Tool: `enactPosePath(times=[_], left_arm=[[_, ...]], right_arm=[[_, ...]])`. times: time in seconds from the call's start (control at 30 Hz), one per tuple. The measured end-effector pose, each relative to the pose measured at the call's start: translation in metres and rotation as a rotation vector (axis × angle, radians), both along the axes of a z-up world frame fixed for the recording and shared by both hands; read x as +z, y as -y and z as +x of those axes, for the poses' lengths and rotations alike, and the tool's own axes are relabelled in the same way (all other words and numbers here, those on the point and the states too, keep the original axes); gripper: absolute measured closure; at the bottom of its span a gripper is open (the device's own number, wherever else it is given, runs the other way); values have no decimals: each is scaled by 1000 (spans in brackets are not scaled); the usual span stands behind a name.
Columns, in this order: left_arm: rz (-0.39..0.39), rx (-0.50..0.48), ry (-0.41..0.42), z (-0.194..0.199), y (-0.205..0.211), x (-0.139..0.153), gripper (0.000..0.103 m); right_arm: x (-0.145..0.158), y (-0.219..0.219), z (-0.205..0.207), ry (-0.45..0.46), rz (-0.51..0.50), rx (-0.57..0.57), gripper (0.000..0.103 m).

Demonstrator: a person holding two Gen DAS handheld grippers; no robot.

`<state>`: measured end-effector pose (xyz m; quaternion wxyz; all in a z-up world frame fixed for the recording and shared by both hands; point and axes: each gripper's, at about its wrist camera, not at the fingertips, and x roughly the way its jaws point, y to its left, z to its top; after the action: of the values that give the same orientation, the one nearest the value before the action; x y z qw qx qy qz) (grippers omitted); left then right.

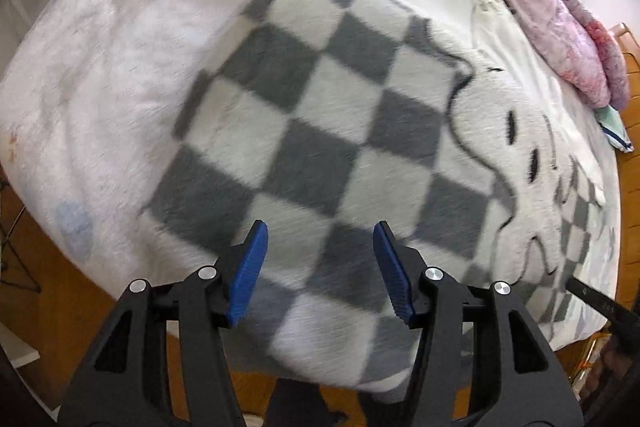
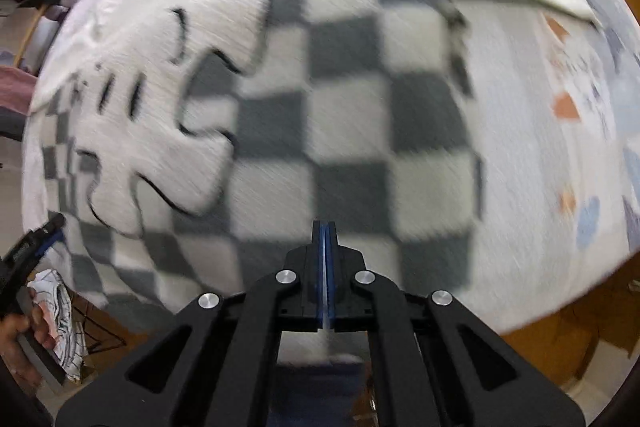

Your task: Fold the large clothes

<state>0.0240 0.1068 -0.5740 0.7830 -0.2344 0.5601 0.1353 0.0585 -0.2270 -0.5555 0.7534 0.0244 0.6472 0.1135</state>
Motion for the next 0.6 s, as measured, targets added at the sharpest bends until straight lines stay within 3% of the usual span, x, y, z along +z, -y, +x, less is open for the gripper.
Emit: enactPosePath(times=[0.1,0.33,0.47,0.6], left_arm=[[-10,-27,13,17,12,-3,45],[-7,-30,-13,29,16,-26,37],[-42,-3,-4,27,7,-18,36],[-44,57,37,24,-12,-1,30]], right_arm=[[-1,-26,11,28,15,51,102],[-28,-51,16,20,-53,120,103],[-15,-64,20,17,-82,127,99],[0,-85,35,56,-45,135,98]])
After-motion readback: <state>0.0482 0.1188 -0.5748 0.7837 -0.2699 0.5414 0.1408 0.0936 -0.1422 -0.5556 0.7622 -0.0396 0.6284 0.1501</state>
